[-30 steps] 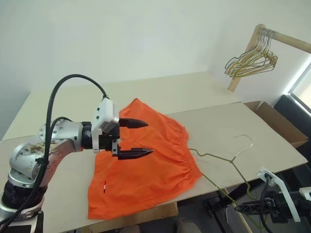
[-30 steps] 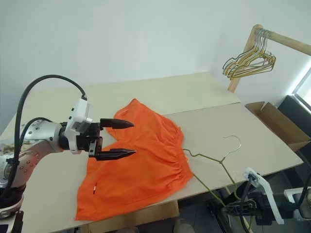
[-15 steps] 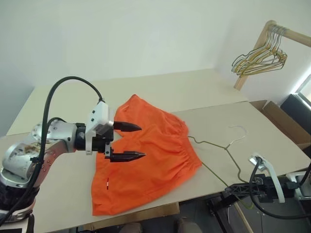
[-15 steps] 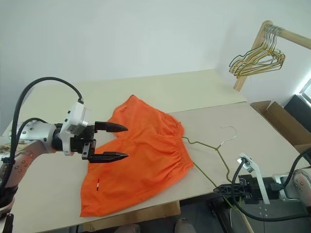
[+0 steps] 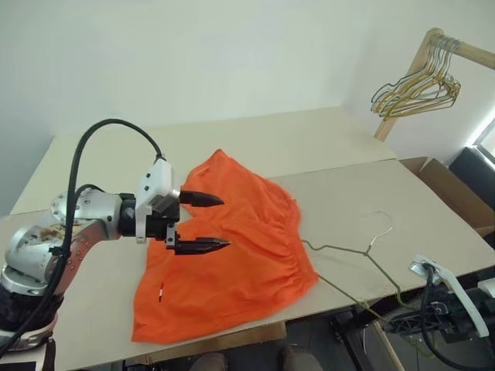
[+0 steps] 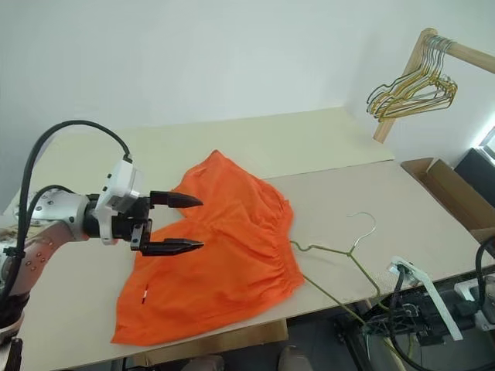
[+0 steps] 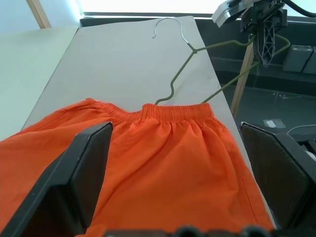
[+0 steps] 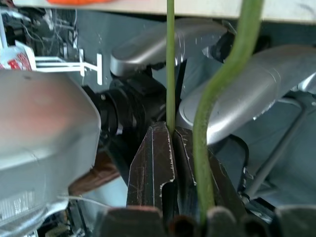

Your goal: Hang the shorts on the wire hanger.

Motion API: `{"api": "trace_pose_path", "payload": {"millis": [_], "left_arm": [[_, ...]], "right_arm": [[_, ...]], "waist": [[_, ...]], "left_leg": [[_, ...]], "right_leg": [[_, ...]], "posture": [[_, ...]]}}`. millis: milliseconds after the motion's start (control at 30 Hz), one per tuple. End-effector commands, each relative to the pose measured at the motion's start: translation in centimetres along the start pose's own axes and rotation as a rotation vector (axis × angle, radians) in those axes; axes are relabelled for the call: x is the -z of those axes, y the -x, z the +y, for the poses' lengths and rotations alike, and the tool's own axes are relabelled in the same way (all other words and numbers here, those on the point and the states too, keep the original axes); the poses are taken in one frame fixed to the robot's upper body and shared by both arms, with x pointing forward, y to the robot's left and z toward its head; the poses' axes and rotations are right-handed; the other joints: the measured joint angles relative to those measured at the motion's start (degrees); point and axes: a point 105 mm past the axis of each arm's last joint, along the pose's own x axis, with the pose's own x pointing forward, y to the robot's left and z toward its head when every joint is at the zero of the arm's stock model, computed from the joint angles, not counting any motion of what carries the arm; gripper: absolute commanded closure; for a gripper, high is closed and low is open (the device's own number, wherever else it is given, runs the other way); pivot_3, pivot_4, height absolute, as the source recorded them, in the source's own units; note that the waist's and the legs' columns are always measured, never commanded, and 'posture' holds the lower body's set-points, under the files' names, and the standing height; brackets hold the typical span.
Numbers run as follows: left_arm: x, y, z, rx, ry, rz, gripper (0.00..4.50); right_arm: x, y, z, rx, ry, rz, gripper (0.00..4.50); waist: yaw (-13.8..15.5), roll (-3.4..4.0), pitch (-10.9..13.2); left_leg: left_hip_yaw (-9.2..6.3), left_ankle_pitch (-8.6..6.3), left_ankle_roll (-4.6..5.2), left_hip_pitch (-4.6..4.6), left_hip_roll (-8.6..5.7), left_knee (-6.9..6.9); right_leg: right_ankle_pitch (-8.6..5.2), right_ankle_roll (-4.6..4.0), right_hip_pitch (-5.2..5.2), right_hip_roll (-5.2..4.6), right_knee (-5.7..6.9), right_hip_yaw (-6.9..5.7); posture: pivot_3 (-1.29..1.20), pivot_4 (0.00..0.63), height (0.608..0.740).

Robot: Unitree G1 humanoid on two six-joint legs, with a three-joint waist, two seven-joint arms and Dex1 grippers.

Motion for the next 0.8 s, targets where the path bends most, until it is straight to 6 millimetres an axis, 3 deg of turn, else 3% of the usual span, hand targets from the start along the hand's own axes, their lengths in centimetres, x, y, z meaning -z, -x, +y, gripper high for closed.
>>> {"api": "trace_pose_path", "payload": {"millis": [33,233,433,667,800], "left_arm": [[-0.7,0.0,0.1,-0.008,-0.052,-0.017,0.03],[-0.5,-0.2,0.1,-0.019,-0.050,-0.025,0.03],[-0.6,0.0,0.6,-0.024,-0.052,-0.021,0.03],[-0.4,0.2,0.6,-0.024,-0.049,-0.009,0.03],[-0.2,0.0,0.5,-0.019,-0.045,-0.010,0.03]], "right_arm": [[0.2,1.5,0.2,0.021,0.060,0.034,4.50],[0.9,3.3,-2.1,0.157,0.032,0.037,4.50],[-1.5,4.9,-1.6,0.121,0.033,-0.145,4.50],[-1.9,5.1,-3.5,0.192,-0.054,-0.216,4.50],[-3.3,3.6,-3.4,0.142,-0.055,-0.239,4.50]], "waist": [[0.04,-0.01,0.02],[0.15,-0.04,0.04],[0.00,-0.01,0.06],[0.10,-0.02,0.09],[-0.17,-0.01,0.12]], "left_leg": [[-0.01,0.00,0.00,0.00,0.01,-0.01],[-0.05,0.01,-0.02,-0.01,0.02,-0.01],[-0.04,0.04,-0.07,0.00,0.02,-0.01],[-0.08,0.03,-0.06,-0.05,0.00,-0.01],[-0.06,0.04,-0.08,-0.03,0.02,-0.01]], "right_leg": [[0.00,0.00,-0.01,0.01,-0.01,0.00],[0.00,-0.01,0.00,0.01,0.00,-0.02],[0.02,-0.04,-0.01,0.02,0.02,-0.02],[0.04,-0.05,-0.03,0.00,0.01,-0.02],[0.06,-0.06,-0.04,0.02,0.02,0.00]], "posture": [[-0.01,0.055,0.740],[-0.01,0.050,0.740],[-0.01,0.055,0.740],[-0.01,0.061,0.740],[0.00,0.064,0.740]]}}
